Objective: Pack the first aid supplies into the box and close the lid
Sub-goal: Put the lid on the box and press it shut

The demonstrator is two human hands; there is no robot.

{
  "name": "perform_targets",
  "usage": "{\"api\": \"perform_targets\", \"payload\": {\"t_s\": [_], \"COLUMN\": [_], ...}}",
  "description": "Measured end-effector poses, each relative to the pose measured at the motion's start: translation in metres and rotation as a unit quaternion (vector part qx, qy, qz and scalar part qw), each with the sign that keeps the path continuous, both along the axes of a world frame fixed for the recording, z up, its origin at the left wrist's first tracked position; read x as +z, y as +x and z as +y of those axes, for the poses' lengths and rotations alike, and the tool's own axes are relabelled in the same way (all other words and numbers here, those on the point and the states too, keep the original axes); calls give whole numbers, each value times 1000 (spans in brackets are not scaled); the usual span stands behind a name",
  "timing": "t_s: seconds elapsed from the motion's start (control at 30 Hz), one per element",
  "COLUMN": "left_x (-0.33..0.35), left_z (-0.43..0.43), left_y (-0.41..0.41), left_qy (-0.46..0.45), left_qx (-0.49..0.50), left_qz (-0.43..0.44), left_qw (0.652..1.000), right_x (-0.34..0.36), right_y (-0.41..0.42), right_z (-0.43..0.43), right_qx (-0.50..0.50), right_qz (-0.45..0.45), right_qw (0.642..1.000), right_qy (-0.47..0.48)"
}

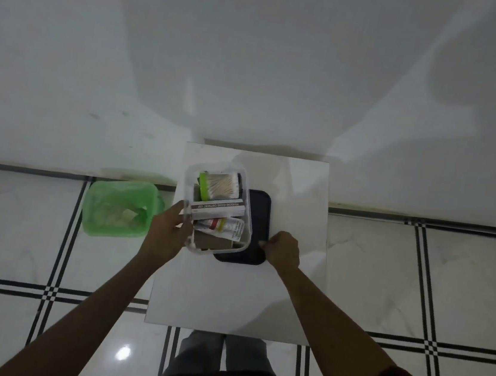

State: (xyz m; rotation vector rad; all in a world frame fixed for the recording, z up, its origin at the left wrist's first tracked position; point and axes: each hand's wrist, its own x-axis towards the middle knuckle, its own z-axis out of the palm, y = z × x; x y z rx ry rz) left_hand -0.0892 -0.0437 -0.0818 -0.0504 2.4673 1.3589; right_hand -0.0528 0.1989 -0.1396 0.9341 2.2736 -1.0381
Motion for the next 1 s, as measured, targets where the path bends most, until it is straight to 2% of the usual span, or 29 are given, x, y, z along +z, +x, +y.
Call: {"api": "perform_targets", "payload": {"t_s": [0.13,0.33,0.43,0.47,0.57,0.67,0.73,0.8,0.9,1.0], "left_x": [-2,-6,-12,-14,-14,-17,-21,-22,-13,-8], "left_z": [-13,0,9,12,23,27,27,31,36,38], "left_y": [-4,2,-1,-2,-5,-5,-4,-1,2,2], "left_qy": [-10,23,32,37,36,38,57,46,0,40], "left_qx": [-3,-21,-32,-37,-56,-57,-35,8,90,89], "left_qz": [-3,-6,-15,-16,-19,-36,-80,-72,18,-41], "left_qw": [1000,999,999,998,998,997,995,996,996,994], "right_x": [-6,8,48,59,90,114,120,114,95,81], "right_y": [0,9,4,1,-8,-11,-9,-5,1,4], "right_z": [2,34,41,42,32,8,-17,-45,-81,-100], "right_qx": [-25,-175,-134,-98,-19,3,47,95,151,193], "right_qz": [24,76,100,120,199,275,304,325,348,363], "right_qw": [999,968,964,968,975,961,951,941,923,909], "right_qy": [-25,-161,-206,-199,-95,-42,-30,0,65,70]}}
